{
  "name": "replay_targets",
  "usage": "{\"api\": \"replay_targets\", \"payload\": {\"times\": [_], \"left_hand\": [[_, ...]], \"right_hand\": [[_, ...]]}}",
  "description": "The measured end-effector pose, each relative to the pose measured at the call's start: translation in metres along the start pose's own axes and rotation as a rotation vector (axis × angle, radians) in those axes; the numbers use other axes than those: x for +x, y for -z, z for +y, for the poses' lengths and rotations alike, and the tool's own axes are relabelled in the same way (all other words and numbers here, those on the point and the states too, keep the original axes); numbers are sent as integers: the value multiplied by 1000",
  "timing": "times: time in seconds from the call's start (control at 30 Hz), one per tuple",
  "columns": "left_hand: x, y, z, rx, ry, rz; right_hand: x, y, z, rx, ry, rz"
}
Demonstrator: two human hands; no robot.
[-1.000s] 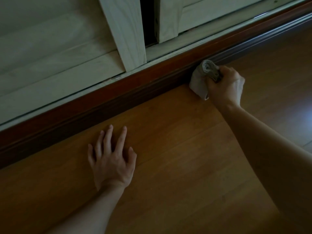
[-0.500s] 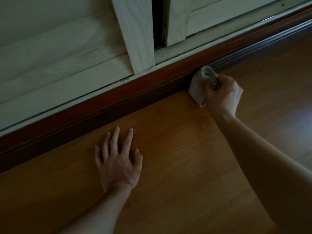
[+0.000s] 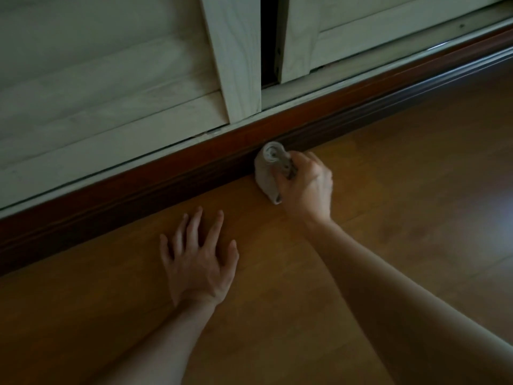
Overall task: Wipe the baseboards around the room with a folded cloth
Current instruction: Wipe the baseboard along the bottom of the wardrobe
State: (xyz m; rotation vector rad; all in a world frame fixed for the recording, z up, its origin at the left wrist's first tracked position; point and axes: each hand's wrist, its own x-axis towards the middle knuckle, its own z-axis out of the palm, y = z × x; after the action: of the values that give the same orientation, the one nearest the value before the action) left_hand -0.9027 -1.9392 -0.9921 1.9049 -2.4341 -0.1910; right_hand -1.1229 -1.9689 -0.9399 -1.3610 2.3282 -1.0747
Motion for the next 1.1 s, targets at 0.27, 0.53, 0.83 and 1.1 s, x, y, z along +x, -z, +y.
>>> {"api": "replay_targets", "payload": {"times": [0.27,0.53,0.83,1.1], "left_hand": [[11,8,93,-273,73,51],[7,-15,124,-27,48,-20],[9,-13,130,24,91,-67],[11,-8,133,15,104,-110]], "right_hand": [[18,23,19,36,-67,-39],[57,53,67,-23,70,-48],[85,77,101,57,64,-59],[103,92,121,75,121,-118]]}}
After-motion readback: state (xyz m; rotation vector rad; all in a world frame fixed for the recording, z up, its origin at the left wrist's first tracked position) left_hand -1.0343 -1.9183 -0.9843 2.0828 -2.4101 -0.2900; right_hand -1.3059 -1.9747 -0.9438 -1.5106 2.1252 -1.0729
